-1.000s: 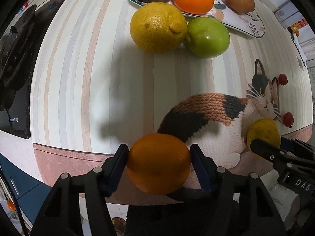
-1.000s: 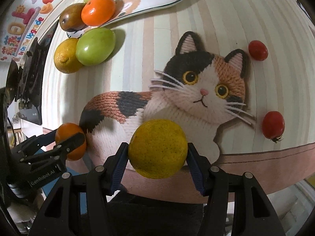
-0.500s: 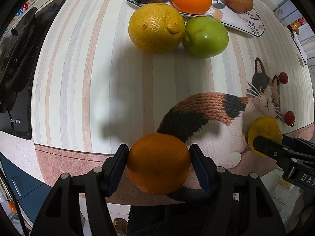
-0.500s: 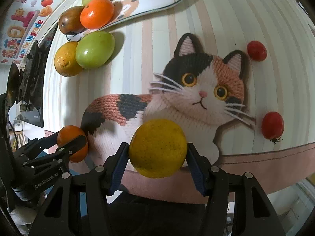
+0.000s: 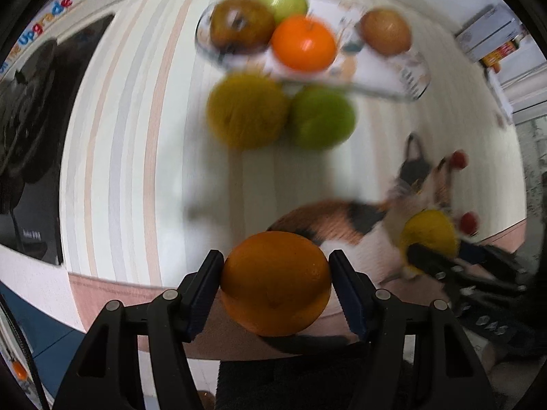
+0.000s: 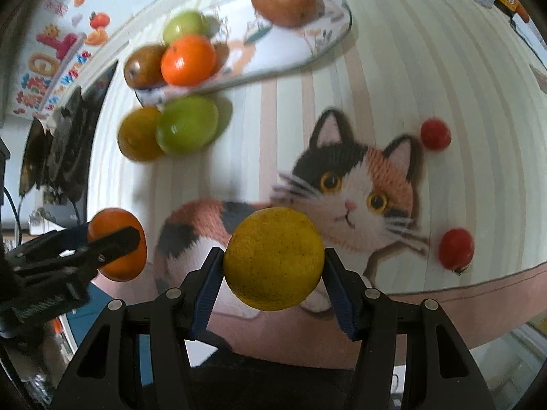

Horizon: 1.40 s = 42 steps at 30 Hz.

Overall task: Organize fruits
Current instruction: 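Place the orange on the plate with the left tool while the right places the lemon, then lift both tools away from the plate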

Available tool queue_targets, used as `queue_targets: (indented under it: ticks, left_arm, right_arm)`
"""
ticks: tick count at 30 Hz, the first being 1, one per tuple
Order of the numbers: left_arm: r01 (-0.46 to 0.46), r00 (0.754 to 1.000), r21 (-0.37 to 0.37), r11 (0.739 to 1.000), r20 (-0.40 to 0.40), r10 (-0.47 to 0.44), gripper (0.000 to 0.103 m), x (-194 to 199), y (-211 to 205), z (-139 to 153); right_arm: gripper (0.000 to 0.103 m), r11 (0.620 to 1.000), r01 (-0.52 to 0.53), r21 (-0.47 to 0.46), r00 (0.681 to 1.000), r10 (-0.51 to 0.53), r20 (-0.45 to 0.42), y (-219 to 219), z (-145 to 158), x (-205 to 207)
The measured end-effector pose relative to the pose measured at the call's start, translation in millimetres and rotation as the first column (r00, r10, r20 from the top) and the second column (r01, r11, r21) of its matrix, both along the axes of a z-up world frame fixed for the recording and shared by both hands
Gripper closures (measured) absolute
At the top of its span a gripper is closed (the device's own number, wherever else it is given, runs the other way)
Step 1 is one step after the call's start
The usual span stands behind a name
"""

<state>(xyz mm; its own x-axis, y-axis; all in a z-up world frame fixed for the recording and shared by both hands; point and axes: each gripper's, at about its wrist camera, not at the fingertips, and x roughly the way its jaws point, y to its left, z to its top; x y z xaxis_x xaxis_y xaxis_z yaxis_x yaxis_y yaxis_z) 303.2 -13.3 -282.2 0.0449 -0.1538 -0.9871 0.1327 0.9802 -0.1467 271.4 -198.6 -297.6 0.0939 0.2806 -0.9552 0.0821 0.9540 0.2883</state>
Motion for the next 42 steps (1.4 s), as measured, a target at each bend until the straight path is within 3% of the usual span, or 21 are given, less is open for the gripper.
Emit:
queue_targets:
  ticks: [6,10,17,22,33,36,38,42]
  left_arm:
    - [0.026,0.996,-0.076,0.997,0.082,-0.019,0.042,55.0,-19.1,54.3]
    - [0.069,0.990,-0.064,0.996,0.125,-0.061,0.042,109.8,-40.6,72.7]
    - [0.130,0.988,0.022,0.991,0.077,-0.132,0.042,198.3,-76.2,47.9]
    - [0.147,0.989,0.055,0.988,0.001,-0.147,0.041,239.8,-90.0,18.3]
    - [0.194,0.980,0.101,0.976,-0.067,-0.188,0.041,257.8,-110.1,-10.7]
    - [0.187,0.981,0.103,0.977,-0.064,-0.181,0.039,256.5,-109.9,-10.6]
    - [0.187,0.982,0.112,0.976,-0.058,-0.181,0.020,261.3,-113.9,-11.8]
    - [0.155,0.988,0.099,0.983,-0.039,-0.152,0.014,261.7,-105.9,-2.9]
  right_arm:
    - [0.043,0.997,0.052,0.054,0.997,-0.055,0.061,-15.4,26.0,40.2]
    - [0.043,0.992,0.092,0.084,0.991,-0.100,0.086,-24.3,31.7,80.0]
    - [0.043,0.986,0.135,0.101,0.988,-0.142,0.067,-36.1,14.2,148.1]
    - [0.042,0.985,0.143,0.093,0.988,-0.147,0.044,-36.7,-0.2,164.8]
    - [0.041,0.980,0.164,0.114,0.986,-0.165,0.000,-44.9,-14.0,171.6]
    - [0.035,0.981,0.158,0.115,0.987,-0.159,-0.002,-44.0,-13.0,172.2]
    - [0.022,0.982,0.157,0.105,0.987,-0.158,-0.005,-41.9,-9.1,171.4]
    - [0.018,0.985,0.156,0.077,0.988,-0.157,0.000,-42.8,0.5,169.6]
